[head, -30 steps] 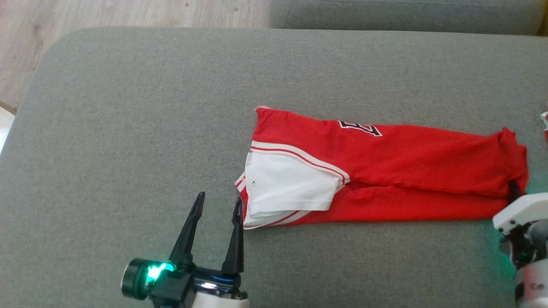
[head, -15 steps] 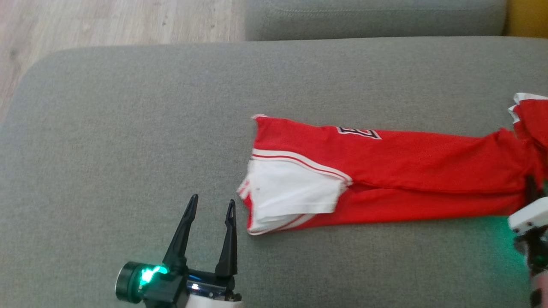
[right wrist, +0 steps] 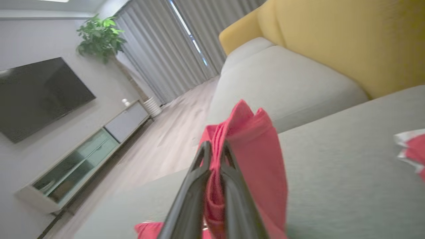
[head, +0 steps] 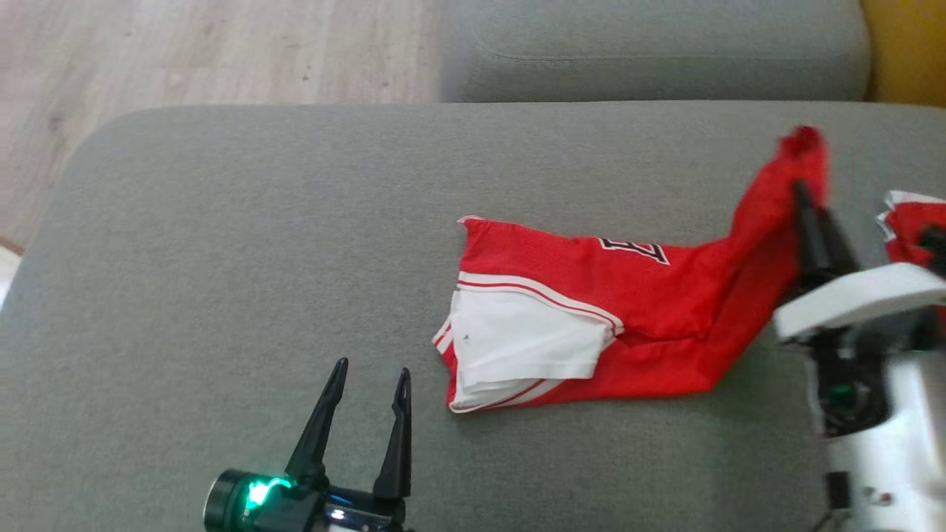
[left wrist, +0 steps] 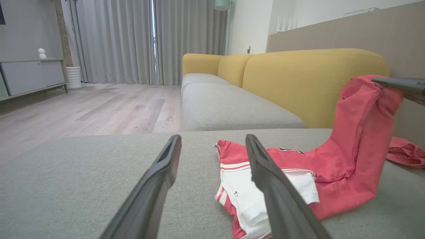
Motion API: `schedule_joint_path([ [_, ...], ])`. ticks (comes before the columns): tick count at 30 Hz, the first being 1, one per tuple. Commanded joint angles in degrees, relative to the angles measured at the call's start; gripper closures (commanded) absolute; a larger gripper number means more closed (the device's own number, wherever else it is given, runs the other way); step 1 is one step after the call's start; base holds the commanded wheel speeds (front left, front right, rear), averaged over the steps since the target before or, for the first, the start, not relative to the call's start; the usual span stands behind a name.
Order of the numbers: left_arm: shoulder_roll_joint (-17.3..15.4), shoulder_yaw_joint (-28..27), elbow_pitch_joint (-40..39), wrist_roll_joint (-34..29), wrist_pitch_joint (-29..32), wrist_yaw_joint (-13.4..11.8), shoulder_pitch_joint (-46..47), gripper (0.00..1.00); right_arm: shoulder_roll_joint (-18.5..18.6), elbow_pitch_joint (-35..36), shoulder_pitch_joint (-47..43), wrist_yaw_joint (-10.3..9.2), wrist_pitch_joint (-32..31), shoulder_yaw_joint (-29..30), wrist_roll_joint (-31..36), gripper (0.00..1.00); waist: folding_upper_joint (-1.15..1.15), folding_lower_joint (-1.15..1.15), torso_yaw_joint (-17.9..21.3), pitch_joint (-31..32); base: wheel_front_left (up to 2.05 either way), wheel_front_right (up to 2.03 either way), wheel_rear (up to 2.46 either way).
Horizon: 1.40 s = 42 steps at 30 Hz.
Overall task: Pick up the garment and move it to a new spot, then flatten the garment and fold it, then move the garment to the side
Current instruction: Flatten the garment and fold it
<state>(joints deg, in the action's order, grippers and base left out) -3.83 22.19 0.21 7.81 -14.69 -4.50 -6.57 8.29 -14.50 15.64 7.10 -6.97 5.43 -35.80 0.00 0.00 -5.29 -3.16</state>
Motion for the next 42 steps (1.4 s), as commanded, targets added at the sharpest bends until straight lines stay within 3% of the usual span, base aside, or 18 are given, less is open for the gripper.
schedule_joint_path([
  [1, 0.8, -1.9, -1.4, -0.6, -0.3, 0.2, 0.9, 0.0, -0.8, 3.4, 1.0, 0.39, -0.6, -3.1, -0.3, 1.0, 0.0, 0.0, -1.1, 0.5, 0.0, 0.0, 0.0],
  [4, 0.8, -1.2, -1.0, -0.8, -0.3, 1.1, 1.1, 0.0, -3.8, 4.9, 2.0, 0.39, -1.5, -9.3, -1.0, 1.0, 0.0, 0.0, -3.6, 0.8, 0.0, 0.0, 0.0],
  [9, 0.9, -0.7, -0.7, -1.2, -0.3, 1.5, 1.6, 0.0, -5.2, 2.1, 3.5, 0.39, -0.7, -17.2, -1.3, 1.0, 0.0, 0.0, -6.8, 0.4, 0.0, 0.0, 0.0],
  [23, 0.9, 0.3, -0.3, -0.6, -0.3, 1.8, 3.0, 0.0, -5.4, -16.3, 9.2, 0.39, 6.2, -38.7, -6.3, 1.0, 0.0, 0.0, -12.2, -1.6, 0.0, 0.0, 0.0],
  [24, 0.9, 0.3, -0.3, -0.5, -0.3, 1.8, 3.1, 0.0, -5.4, -17.1, 9.5, 0.39, 6.7, -39.8, -7.0, 0.57, 0.0, 0.0, -12.2, -1.7, 0.0, 0.0, 0.0],
  [25, 0.9, 0.2, -0.3, -0.5, -0.3, 1.7, 3.1, 0.0, -5.4, -17.7, 9.9, 0.39, 7.5, -40.6, -7.7, 0.0, 0.0, 0.0, -12.1, -1.7, 0.0, 0.0, 0.0],
  [30, 0.9, -0.6, -0.7, 0.7, -0.3, 0.7, 2.9, 0.0, -5.4, -17.8, 11.4, 0.39, 14.8, -42.7, -8.1, 0.0, 0.0, 0.0, -9.8, -0.5, 0.0, 0.0, 0.0],
  [35, 0.9, -2.3, -1.0, 3.4, -0.3, -0.9, 1.4, 0.0, -3.6, -14.9, 10.0, 0.39, 21.0, -40.6, -2.4, 0.0, 0.0, 0.0, -5.2, 2.3, 0.0, 0.0, 0.0],
  [38, 0.9, -3.0, -1.0, 3.9, -0.3, -1.5, 0.9, 0.0, -1.7, -12.1, 7.4, 0.39, 21.7, -38.3, -1.6, 0.0, 0.0, 0.0, -3.3, 3.4, 0.0, 0.0, 0.0],
  [42, 0.9, -4.6, -1.2, 4.1, -0.3, -2.6, 0.4, 0.0, 1.6, -3.9, 1.2, 0.39, 21.9, -29.0, 2.2, 0.0, 0.0, 0.0, 0.3, 4.4, 0.0, 0.0, 0.0],
])
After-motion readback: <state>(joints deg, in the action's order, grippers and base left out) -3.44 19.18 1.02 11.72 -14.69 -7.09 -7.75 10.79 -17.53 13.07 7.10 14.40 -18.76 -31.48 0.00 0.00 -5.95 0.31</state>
